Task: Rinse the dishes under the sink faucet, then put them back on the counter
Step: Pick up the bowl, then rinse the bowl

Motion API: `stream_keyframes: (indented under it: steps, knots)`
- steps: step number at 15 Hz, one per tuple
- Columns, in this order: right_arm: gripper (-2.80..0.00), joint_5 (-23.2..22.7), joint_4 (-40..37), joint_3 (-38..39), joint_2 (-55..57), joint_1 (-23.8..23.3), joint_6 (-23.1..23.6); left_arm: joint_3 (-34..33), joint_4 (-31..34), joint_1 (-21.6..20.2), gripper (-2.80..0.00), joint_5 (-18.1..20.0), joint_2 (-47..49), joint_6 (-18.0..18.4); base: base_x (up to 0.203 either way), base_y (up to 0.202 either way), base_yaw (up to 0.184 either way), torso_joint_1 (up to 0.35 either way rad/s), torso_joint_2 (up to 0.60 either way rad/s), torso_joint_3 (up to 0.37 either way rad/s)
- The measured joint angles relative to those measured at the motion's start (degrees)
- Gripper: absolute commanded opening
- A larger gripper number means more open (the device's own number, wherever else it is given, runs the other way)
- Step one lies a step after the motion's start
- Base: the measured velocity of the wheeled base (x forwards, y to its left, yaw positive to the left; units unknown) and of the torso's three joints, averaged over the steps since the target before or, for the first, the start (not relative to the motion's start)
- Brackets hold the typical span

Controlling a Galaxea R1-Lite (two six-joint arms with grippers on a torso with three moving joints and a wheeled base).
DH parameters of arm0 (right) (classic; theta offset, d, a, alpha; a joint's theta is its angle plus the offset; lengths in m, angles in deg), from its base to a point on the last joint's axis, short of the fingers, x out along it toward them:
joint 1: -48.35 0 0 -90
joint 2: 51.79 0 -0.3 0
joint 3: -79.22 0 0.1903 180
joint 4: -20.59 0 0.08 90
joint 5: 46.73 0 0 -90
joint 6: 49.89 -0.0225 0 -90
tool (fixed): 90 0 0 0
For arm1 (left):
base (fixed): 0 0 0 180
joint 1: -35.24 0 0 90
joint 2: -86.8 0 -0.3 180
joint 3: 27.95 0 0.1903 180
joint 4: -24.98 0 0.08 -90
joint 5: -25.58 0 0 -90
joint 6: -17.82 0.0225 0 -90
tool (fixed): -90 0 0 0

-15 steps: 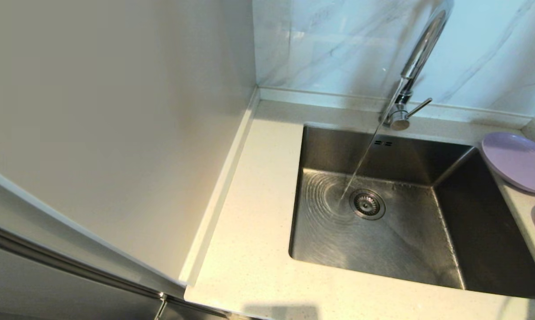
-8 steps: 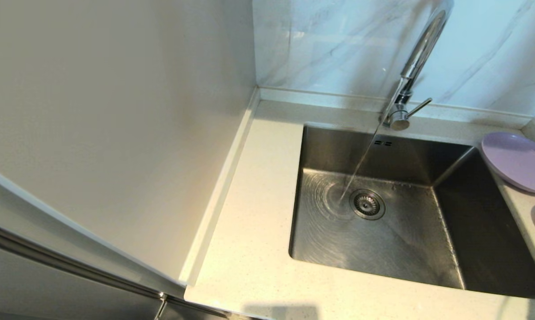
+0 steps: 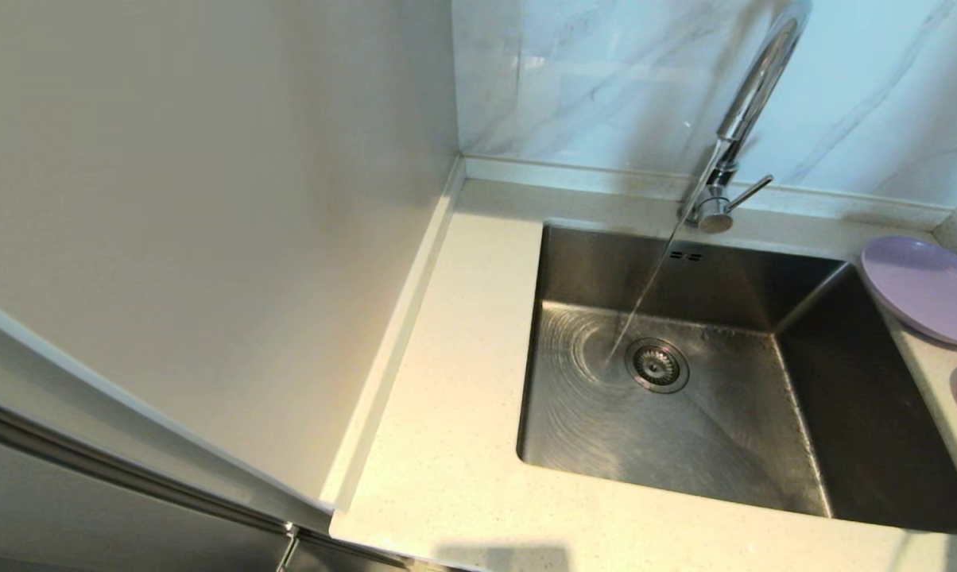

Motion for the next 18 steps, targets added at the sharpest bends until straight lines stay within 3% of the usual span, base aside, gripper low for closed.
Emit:
stream_keyframes:
  steps: [9,12,18]
  knots:
    - [-2.80,-0.39,-0.25,3.59,-7.34,1.86,3.49,0.00,0.00,0.02,-2.80,0.00,0.00,-0.01,0.000,0.000,0.000,0.000,0.00,0.000]
    - [-2.80,-0.68,-0.37,3.16,-11.79,8.52,4.10,0.00,-0.01,0.02,-2.80,0.03,0.00,-0.01,0.000,0.000,0.000,0.000,0.00,0.000]
    - [-2.80,-4.01,-0.45,-1.57,-17.11,27.03,4.22,0.00,-0.01,0.00,-2.80,0.02,0.00,-0.01,0.000,0.000,0.000,0.000,0.00,0.000]
